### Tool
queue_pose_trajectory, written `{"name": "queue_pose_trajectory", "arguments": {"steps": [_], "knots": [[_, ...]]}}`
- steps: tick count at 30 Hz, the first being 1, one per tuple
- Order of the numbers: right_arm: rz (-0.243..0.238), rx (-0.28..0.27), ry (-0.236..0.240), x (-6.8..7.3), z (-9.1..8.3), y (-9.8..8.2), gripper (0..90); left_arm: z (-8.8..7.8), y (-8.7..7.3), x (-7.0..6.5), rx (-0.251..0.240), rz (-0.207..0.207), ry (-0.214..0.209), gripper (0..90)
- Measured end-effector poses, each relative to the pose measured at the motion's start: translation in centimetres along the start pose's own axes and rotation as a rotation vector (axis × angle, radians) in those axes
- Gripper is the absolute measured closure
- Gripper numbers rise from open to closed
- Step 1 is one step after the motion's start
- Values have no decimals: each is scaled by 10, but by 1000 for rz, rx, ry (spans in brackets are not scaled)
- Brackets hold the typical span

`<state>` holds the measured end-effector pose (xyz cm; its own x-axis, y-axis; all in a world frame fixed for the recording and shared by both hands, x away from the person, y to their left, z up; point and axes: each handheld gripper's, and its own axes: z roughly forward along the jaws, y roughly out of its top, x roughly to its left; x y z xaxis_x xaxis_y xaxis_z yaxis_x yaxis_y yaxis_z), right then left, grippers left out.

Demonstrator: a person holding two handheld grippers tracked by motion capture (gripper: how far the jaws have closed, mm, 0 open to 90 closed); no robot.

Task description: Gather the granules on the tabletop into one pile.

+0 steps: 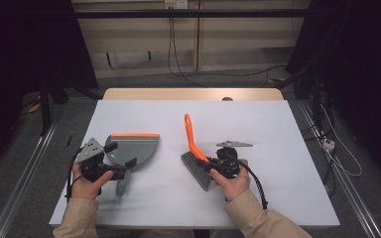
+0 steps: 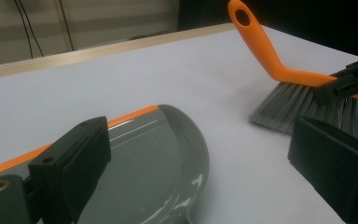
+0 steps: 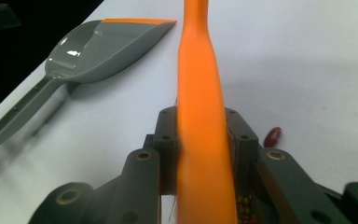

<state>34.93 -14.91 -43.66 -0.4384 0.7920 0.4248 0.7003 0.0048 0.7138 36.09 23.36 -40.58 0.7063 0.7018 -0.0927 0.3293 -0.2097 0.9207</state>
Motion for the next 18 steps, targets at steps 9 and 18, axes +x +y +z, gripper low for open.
{"name": "queue_pose_trajectory", "arguments": {"steps": [9, 18], "knots": [[35, -23, 57, -3, -2, 6, 713, 1, 0, 0, 2, 7, -1, 57], [-120, -84, 103, -4, -9, 40, 713, 1, 0, 1, 2, 0, -2, 57]]}}
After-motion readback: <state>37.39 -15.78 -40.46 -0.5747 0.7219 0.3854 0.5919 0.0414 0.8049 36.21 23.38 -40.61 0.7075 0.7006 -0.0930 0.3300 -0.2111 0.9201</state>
